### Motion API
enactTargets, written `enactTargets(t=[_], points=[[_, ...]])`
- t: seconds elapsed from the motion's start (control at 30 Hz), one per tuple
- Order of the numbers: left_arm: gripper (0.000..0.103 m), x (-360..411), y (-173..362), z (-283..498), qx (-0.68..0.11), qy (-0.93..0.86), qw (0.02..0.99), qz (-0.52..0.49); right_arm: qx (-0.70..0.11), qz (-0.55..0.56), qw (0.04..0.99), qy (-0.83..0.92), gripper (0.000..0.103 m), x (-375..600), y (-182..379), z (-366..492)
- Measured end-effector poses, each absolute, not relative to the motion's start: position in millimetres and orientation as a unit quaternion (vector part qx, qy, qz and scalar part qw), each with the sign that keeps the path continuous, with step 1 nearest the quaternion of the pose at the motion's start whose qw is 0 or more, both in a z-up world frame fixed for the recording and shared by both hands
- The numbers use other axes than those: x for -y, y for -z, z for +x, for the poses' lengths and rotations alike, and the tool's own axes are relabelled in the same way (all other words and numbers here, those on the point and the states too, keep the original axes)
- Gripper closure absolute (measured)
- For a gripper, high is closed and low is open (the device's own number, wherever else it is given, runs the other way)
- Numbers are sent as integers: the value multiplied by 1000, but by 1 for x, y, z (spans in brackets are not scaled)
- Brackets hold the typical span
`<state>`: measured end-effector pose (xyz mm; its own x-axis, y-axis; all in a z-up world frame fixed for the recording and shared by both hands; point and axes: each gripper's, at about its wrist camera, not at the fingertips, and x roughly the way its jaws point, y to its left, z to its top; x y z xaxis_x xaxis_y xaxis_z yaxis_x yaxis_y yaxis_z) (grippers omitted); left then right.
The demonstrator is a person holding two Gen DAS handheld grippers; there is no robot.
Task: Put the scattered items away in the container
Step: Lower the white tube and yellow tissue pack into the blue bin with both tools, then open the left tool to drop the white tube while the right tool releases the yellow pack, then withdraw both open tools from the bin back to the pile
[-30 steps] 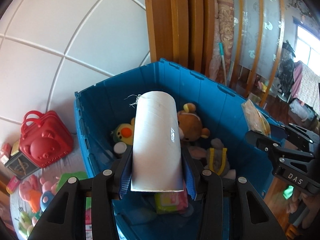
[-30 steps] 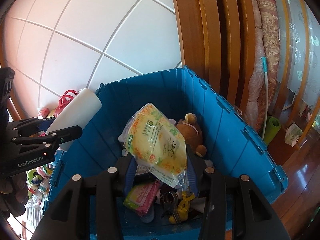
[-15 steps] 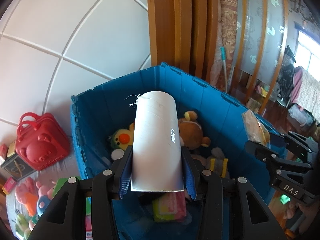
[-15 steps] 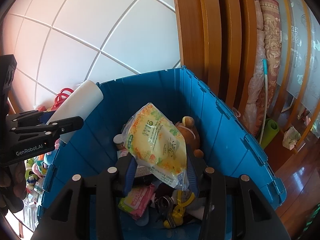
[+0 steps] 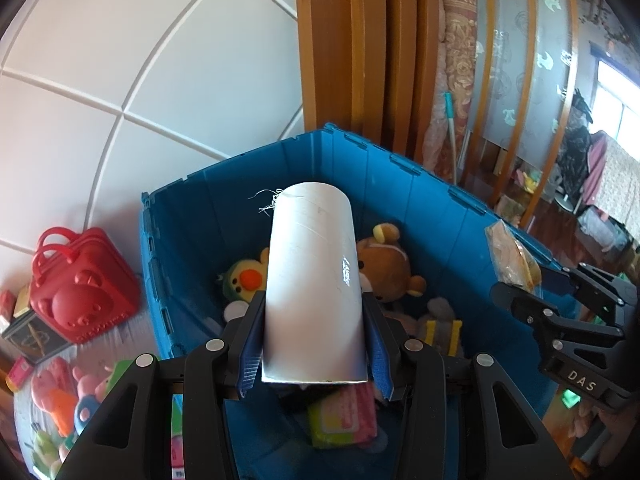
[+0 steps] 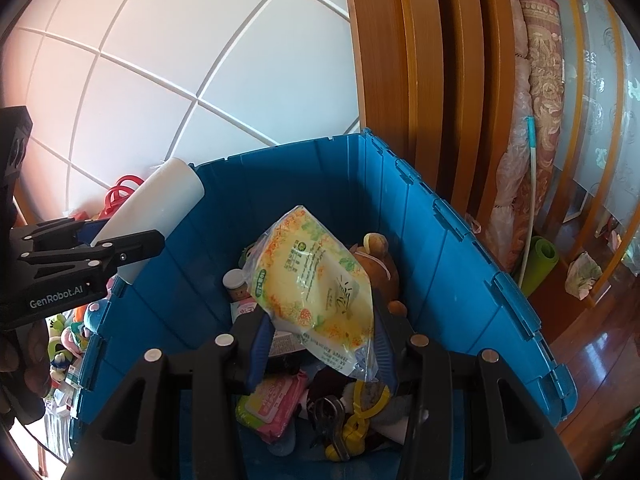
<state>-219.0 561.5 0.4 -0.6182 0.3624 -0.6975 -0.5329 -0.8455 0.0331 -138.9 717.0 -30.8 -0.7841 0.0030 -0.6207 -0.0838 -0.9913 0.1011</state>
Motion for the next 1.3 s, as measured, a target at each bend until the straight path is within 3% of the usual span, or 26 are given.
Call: enactTargets(t=[0.03,0.07,0.1,0.13,1.3], points=[[53,-561,-1,-220,-116,-893,247,-358,-59,-330,24,-942,45,-716,31,-141],[27,-560,-2,-221,-109,-894,246,-358,-53,-333,27,-941,19,-716,32,-142],[9,-558,-4,-222,-98,-896,247,-357,-48,-331,32,-942,7,-715,32,-142],[0,-555,-6,-222,-86,-899,245,-354,-45,-327,37,-943,0,-715,31,-142],[0,-481,-12,-180,-48,-915,199,-347,-35,-307,14,-951,0,-672,14,-108]])
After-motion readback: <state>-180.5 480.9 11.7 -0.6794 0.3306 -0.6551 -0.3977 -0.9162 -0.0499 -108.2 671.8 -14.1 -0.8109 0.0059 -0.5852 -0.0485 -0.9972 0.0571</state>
